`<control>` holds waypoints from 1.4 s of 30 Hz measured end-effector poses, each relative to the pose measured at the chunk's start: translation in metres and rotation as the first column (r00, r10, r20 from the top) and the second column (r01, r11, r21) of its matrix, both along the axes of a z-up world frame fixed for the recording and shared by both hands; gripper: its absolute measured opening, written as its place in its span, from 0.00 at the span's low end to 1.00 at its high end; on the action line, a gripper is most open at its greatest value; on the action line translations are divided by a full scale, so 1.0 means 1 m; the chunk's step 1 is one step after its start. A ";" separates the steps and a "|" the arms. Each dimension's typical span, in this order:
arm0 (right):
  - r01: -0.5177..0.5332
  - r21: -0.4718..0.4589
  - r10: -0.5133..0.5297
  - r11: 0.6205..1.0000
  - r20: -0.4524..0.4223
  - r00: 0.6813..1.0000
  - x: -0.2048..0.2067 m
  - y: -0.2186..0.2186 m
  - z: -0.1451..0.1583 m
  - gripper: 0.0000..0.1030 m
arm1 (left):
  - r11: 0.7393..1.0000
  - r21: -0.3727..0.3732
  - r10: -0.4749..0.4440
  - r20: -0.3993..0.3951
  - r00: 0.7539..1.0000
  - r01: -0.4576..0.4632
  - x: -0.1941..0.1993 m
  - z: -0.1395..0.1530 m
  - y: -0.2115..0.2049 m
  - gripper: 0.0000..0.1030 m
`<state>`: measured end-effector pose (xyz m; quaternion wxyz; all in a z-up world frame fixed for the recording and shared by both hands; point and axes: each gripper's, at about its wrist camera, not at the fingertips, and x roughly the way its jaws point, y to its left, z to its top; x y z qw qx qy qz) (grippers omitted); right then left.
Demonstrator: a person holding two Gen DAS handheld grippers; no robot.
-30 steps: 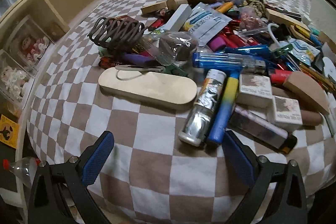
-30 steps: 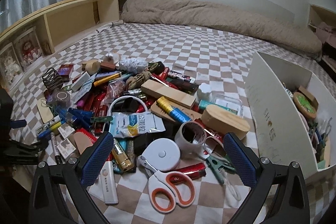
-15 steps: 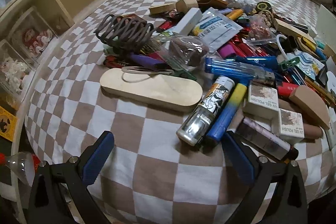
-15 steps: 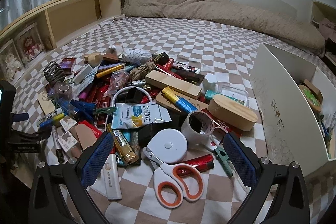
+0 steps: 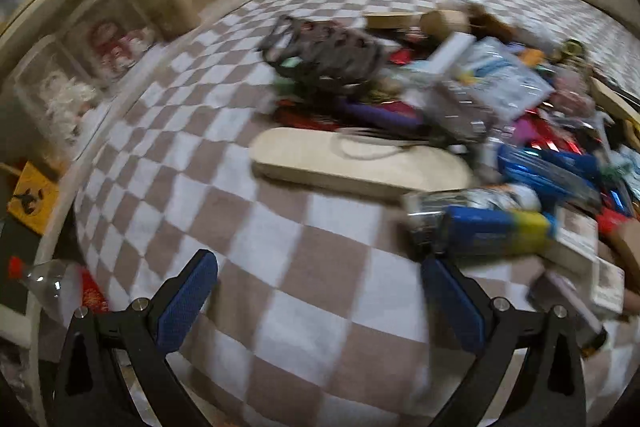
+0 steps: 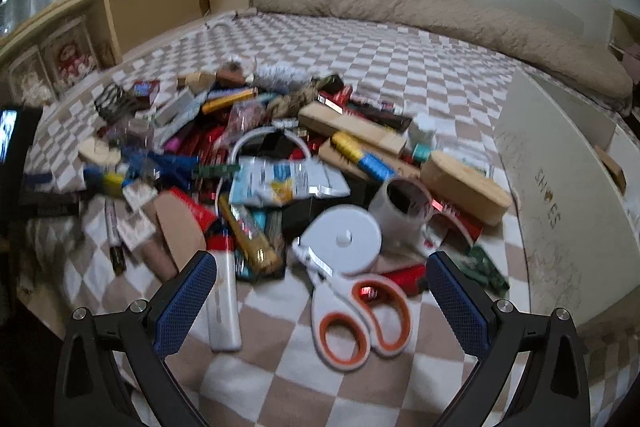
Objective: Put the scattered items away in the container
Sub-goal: 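Lower the left tool toward the purple-and-silver lighter at the pile's edge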
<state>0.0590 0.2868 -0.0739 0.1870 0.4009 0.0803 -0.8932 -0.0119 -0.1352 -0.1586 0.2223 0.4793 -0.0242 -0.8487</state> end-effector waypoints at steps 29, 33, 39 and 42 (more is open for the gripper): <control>0.185 0.230 -0.190 0.956 0.000 0.982 -0.021 0.034 -0.032 1.00 | 0.944 0.154 -0.284 -0.078 0.956 0.293 0.017 0.013 0.062 1.00; 0.177 0.243 -0.180 0.954 -0.010 0.984 -0.019 0.031 -0.031 1.00 | 0.873 0.175 -0.441 -0.118 0.890 0.455 0.027 0.021 0.087 1.00; 0.158 0.163 -0.163 0.974 0.019 0.986 -0.016 0.032 -0.025 1.00 | 0.808 0.192 -0.555 -0.071 0.829 0.557 0.027 0.013 0.112 0.99; 0.127 0.063 -0.130 0.990 0.050 0.990 -0.014 0.031 -0.018 1.00 | 0.819 0.180 -0.547 -0.038 0.836 0.544 0.025 0.006 0.114 0.95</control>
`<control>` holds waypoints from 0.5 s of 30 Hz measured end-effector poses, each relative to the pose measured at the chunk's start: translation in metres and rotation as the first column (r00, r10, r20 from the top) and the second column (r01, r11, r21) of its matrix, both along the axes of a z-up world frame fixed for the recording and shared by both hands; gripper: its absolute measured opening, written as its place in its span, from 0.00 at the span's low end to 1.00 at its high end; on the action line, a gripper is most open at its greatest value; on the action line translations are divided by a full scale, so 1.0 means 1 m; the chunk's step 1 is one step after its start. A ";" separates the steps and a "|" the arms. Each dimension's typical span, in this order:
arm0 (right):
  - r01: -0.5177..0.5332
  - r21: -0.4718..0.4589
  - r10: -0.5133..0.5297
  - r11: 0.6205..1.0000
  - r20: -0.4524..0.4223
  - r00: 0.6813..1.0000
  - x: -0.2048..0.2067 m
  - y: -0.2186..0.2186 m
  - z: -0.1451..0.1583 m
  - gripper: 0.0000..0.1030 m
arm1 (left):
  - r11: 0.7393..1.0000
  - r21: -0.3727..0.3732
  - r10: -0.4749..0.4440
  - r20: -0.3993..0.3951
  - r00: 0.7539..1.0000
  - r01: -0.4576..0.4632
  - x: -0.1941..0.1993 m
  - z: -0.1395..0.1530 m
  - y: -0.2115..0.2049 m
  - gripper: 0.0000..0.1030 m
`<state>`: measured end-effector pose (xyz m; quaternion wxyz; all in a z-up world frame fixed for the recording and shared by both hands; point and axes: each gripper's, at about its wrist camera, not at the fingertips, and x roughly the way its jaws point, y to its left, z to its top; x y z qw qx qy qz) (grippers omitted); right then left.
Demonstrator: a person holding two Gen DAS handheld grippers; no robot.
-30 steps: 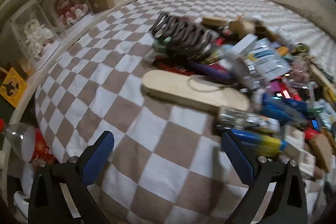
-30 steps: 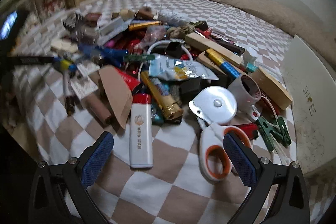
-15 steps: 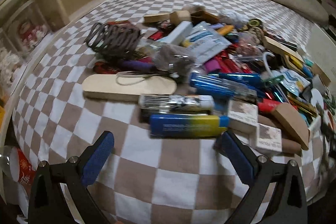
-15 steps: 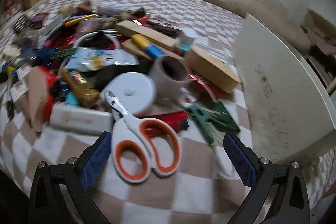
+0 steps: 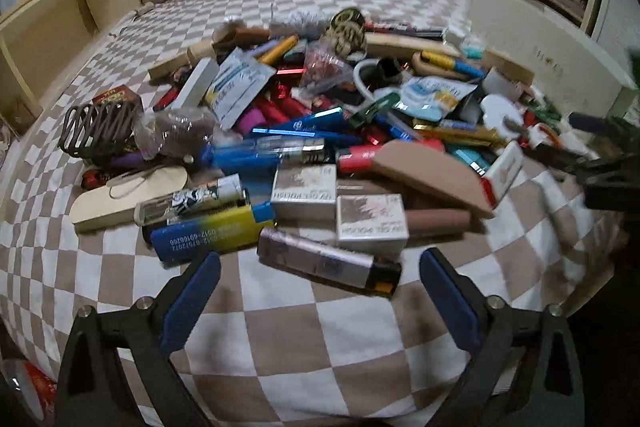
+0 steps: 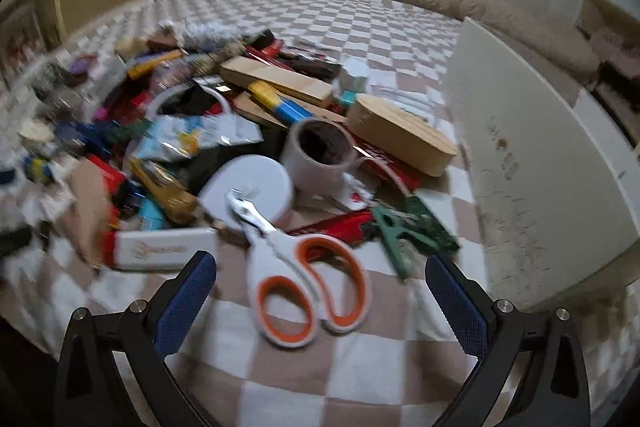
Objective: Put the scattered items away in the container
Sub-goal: 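Lower the left tool toward the purple-and-silver lighter at the pile's edge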
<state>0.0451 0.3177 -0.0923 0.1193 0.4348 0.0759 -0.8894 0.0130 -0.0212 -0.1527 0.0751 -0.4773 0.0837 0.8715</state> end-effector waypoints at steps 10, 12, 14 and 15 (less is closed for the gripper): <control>-0.195 -0.152 0.197 0.969 0.000 0.980 0.020 -0.044 0.014 1.00 | 1.000 -0.011 -0.007 0.011 1.000 0.007 -0.009 -0.018 0.011 0.84; -0.238 -0.190 0.246 0.953 0.019 0.969 0.023 -0.050 0.015 1.00 | 1.000 -0.009 -0.013 0.011 1.000 0.013 -0.008 -0.017 0.012 0.78; -0.265 -0.225 0.277 0.938 0.024 0.961 0.026 -0.054 0.015 1.00 | 1.000 0.007 -0.022 0.023 0.999 0.022 -0.006 -0.015 0.013 0.78; -0.273 -0.233 0.286 0.933 0.021 0.958 0.027 -0.055 0.014 1.00 | 1.000 0.010 -0.028 0.026 0.999 0.028 -0.005 -0.014 0.014 0.78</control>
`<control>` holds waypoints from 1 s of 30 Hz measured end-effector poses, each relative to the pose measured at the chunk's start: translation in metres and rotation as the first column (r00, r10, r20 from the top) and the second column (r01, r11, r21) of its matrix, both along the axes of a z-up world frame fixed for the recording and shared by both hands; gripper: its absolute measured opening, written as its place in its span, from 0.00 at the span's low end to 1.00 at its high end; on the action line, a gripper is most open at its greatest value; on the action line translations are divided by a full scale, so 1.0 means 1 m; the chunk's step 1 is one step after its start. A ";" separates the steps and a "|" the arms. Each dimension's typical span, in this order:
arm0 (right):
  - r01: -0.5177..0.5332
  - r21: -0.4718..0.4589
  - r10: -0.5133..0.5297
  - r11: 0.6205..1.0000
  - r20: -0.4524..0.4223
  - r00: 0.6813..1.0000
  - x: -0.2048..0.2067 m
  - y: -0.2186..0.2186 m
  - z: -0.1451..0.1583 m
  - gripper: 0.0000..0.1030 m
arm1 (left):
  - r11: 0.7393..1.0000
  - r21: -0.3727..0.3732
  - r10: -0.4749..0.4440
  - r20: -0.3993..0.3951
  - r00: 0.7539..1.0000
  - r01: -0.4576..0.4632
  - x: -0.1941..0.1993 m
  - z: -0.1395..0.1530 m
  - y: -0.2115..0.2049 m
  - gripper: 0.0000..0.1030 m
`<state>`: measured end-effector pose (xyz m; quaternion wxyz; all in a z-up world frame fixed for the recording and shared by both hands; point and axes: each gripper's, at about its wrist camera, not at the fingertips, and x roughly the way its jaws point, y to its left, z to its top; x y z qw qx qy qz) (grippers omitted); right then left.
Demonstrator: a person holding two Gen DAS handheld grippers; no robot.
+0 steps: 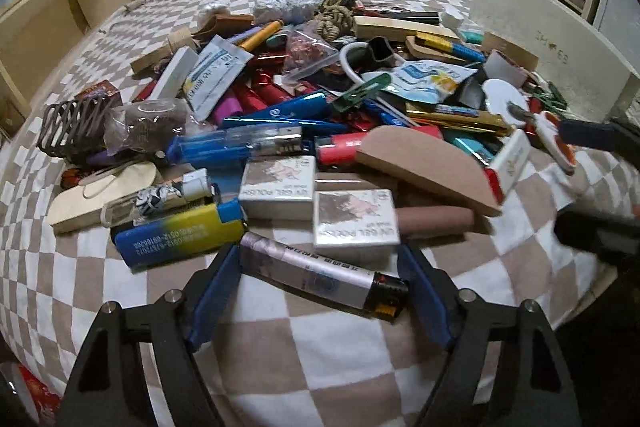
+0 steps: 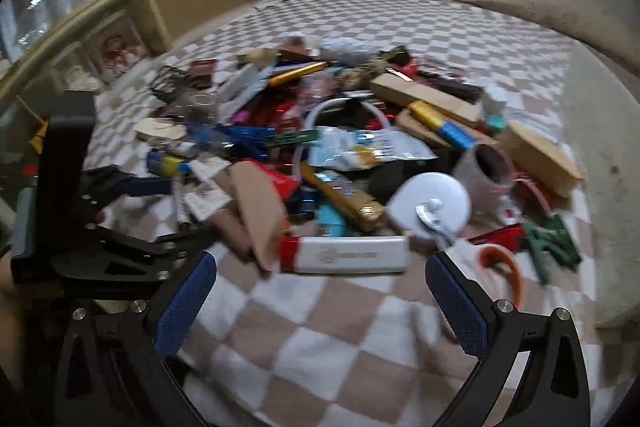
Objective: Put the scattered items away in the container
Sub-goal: 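Lower the left tool toward the purple-and-silver lighter at the pile's edge, then grasp the purple lighter with the left tool while the right tool grasps the white tube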
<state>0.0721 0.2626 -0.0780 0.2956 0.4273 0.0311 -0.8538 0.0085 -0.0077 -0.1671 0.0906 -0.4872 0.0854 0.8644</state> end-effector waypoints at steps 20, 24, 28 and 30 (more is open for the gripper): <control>0.120 0.124 -0.123 0.985 0.020 0.992 -0.021 0.000 -0.034 1.00 | 0.983 -0.026 0.185 0.039 0.982 -0.184 0.000 0.001 -0.035 0.80; 0.130 0.138 -0.134 0.982 0.022 0.991 -0.021 -0.011 -0.037 1.00 | 0.984 -0.022 0.177 0.040 0.983 -0.176 0.000 0.003 -0.037 0.91; 0.146 0.179 -0.145 0.973 -0.017 0.989 -0.020 -0.018 -0.040 1.00 | 0.984 0.002 0.177 0.049 0.983 -0.177 -0.001 0.006 -0.045 0.91; 0.149 0.180 -0.145 0.972 -0.034 0.989 -0.020 -0.018 -0.040 0.94 | 0.986 -0.007 0.169 0.042 0.985 -0.168 0.000 0.008 -0.045 0.91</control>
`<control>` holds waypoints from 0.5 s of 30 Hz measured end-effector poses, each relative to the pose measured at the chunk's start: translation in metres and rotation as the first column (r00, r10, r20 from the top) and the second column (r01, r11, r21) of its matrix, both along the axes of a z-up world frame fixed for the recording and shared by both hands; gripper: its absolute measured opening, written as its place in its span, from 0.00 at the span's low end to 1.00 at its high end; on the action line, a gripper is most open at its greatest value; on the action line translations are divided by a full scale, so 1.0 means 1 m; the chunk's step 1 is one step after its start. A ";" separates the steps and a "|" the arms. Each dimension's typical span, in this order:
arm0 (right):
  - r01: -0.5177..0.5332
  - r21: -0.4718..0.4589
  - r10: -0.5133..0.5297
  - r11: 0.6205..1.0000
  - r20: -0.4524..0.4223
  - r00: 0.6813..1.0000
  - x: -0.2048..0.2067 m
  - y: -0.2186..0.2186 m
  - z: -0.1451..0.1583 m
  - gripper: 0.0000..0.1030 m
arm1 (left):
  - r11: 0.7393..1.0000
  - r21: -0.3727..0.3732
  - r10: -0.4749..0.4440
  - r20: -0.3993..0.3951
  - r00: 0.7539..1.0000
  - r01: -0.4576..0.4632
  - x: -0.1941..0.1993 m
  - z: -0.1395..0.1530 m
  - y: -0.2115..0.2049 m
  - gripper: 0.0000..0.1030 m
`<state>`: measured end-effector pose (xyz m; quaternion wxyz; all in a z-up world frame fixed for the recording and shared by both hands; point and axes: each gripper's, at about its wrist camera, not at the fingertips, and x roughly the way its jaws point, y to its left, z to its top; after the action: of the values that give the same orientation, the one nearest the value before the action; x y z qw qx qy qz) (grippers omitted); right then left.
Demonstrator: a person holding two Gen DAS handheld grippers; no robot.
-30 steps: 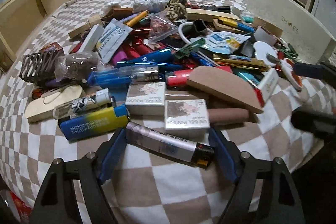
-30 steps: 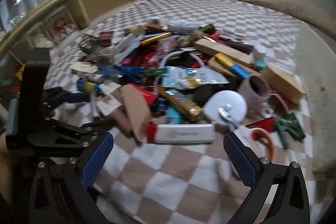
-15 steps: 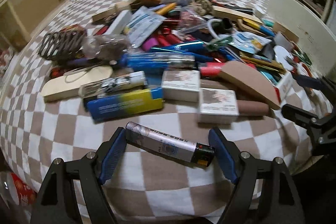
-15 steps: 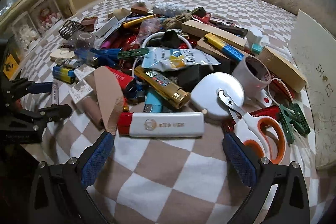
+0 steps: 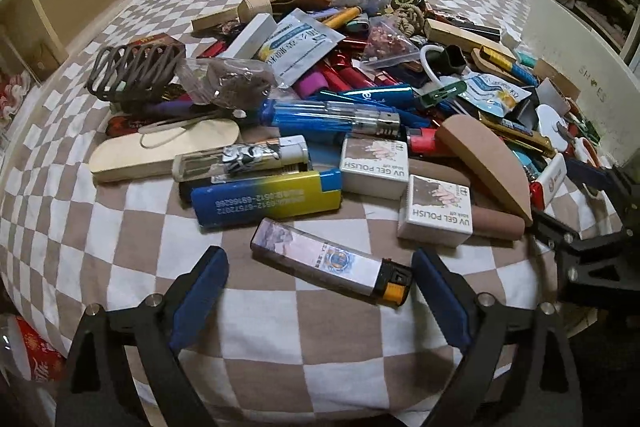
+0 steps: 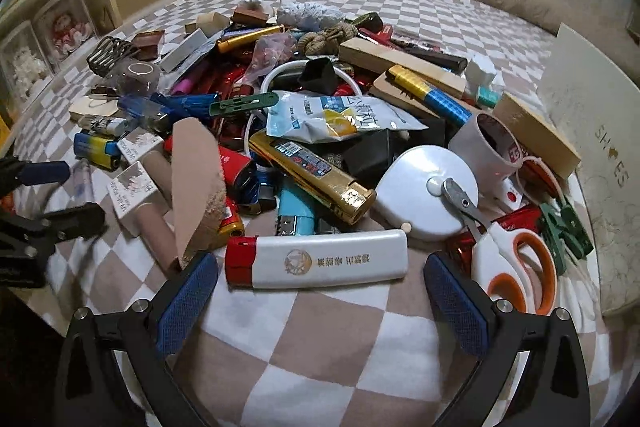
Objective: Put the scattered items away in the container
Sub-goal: 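Grasp the purple lighter with the left tool while the right tool grasps the white tube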
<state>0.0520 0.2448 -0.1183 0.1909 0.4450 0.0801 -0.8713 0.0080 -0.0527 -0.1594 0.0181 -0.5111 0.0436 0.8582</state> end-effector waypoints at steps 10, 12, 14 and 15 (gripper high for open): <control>-0.025 -0.030 0.025 0.999 0.009 1.000 0.003 0.013 0.005 0.82 | 0.989 -0.077 -0.122 0.017 0.992 0.123 0.002 -0.007 0.019 0.92; -0.026 -0.030 0.026 0.999 0.012 1.000 0.005 0.016 0.007 0.82 | 0.986 -0.092 -0.136 0.013 0.991 0.136 0.002 -0.005 0.019 0.92; -0.027 -0.035 0.027 0.999 0.017 0.999 0.006 0.018 0.008 0.82 | 0.983 -0.114 -0.144 0.018 0.989 0.146 -0.001 -0.005 0.019 0.92; -0.027 -0.039 0.028 0.999 0.020 0.999 0.006 0.019 0.008 0.82 | 0.980 -0.126 -0.151 0.019 0.988 0.153 -0.002 -0.005 0.019 0.92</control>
<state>0.0584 0.2641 -0.1100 0.2122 0.4489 0.0672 -0.8654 0.0065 -0.0339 -0.1647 0.0511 -0.5104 0.1371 0.8474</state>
